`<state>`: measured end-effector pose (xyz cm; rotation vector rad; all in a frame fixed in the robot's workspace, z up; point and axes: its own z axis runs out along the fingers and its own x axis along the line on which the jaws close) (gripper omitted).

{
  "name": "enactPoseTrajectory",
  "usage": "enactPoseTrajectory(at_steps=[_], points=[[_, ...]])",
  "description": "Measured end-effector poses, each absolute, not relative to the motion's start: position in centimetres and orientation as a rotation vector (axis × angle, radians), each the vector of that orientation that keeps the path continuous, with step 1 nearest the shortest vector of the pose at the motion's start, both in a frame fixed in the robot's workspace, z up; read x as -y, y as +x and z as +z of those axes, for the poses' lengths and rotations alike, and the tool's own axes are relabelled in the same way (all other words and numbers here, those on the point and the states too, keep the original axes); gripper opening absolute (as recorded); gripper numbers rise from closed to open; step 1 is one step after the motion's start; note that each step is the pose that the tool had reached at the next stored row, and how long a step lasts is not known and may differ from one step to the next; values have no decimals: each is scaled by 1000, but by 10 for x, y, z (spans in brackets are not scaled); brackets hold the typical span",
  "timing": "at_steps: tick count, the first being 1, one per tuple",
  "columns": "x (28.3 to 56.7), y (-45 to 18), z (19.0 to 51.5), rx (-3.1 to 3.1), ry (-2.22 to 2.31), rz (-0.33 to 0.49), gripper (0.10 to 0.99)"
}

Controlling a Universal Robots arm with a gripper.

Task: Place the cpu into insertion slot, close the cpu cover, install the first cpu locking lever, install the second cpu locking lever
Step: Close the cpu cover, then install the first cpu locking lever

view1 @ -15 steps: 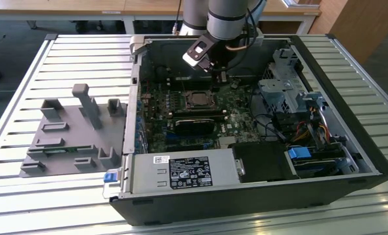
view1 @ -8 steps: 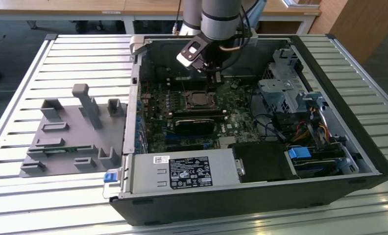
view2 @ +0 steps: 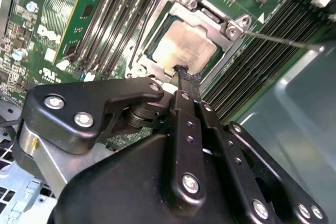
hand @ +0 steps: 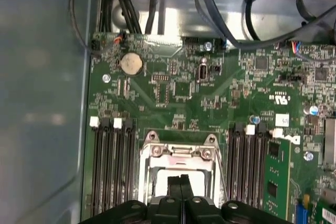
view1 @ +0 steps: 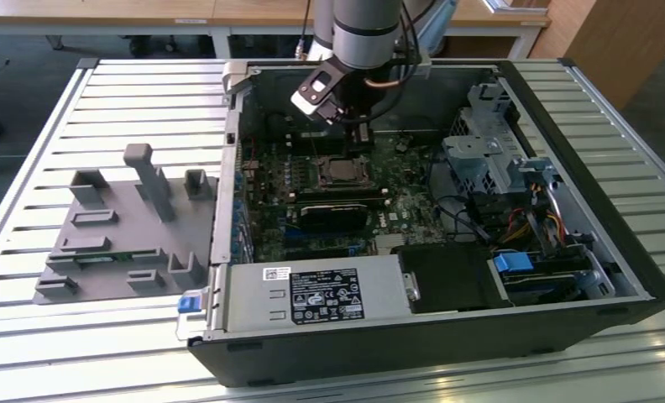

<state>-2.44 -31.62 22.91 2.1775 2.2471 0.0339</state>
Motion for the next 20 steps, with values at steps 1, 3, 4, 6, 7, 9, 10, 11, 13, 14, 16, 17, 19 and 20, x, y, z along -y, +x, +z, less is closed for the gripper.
enactPoseTrajectory(at_steps=[1,3,4,6,7,9,10,11,13,14,16,17,19,20], points=[[316,-26,229,-2247,2178,34,106],[316,-27,229,-2247,2178,34,106],[316,-28,229,-2247,2178,34,106],[316,-30,229,-2247,2177,34,106],[316,-30,229,-2247,2178,34,106],[316,-32,229,-2247,2178,34,106],[316,-33,229,-2247,2178,34,106],[316,-33,229,-2247,2178,34,106],[316,-34,229,-2247,2178,34,106],[316,-34,229,-2247,2177,34,106],[316,-34,229,-2247,2177,34,106],[316,-34,229,-2247,2177,34,106],[316,-34,230,-2247,2177,34,106],[316,-34,231,-2247,2178,34,106]])
